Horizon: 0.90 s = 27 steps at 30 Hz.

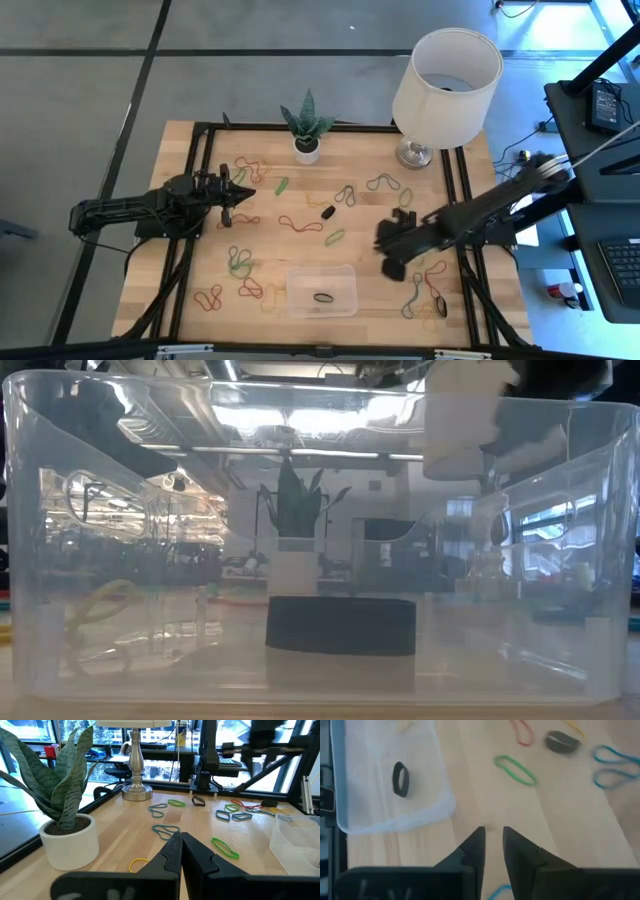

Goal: Pick and place rubber bands into bin
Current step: Put the red rubber band into the transparent bin

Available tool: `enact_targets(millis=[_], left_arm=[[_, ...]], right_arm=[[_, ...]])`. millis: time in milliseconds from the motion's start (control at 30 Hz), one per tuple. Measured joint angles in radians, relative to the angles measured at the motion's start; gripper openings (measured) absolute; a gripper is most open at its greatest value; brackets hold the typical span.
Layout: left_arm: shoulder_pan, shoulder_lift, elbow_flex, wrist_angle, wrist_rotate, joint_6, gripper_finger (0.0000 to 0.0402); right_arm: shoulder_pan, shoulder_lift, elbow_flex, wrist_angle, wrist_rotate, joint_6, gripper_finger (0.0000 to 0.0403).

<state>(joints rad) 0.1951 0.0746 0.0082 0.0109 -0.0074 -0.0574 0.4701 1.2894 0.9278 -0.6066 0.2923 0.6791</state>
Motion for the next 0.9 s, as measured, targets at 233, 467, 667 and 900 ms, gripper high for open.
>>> enact_targets(millis=[233, 467, 667, 900], left_arm=[[0.000, 0.000, 0.000, 0.000, 0.000, 0.000, 0.0002], [0.000, 0.000, 0.000, 0.000, 0.000, 0.000, 0.0002], [0.000, 0.000, 0.000, 0.000, 0.000, 0.000, 0.0002], [0.004, 0.000, -0.001, 0.014, -0.049, 0.025, 0.0002]], right_arm=[[0.022, -0.330, -0.306, 0.172, 0.003, 0.022, 0.0057], [0.011, -0.449, -0.426, 0.189, 0.003, -0.054, 0.0048], [-0.025, -0.452, -0.437, 0.201, 0.081, -0.013, 0.0036], [-0.081, -0.452, -0.437, 0.267, 0.084, 0.028, 0.0007]])
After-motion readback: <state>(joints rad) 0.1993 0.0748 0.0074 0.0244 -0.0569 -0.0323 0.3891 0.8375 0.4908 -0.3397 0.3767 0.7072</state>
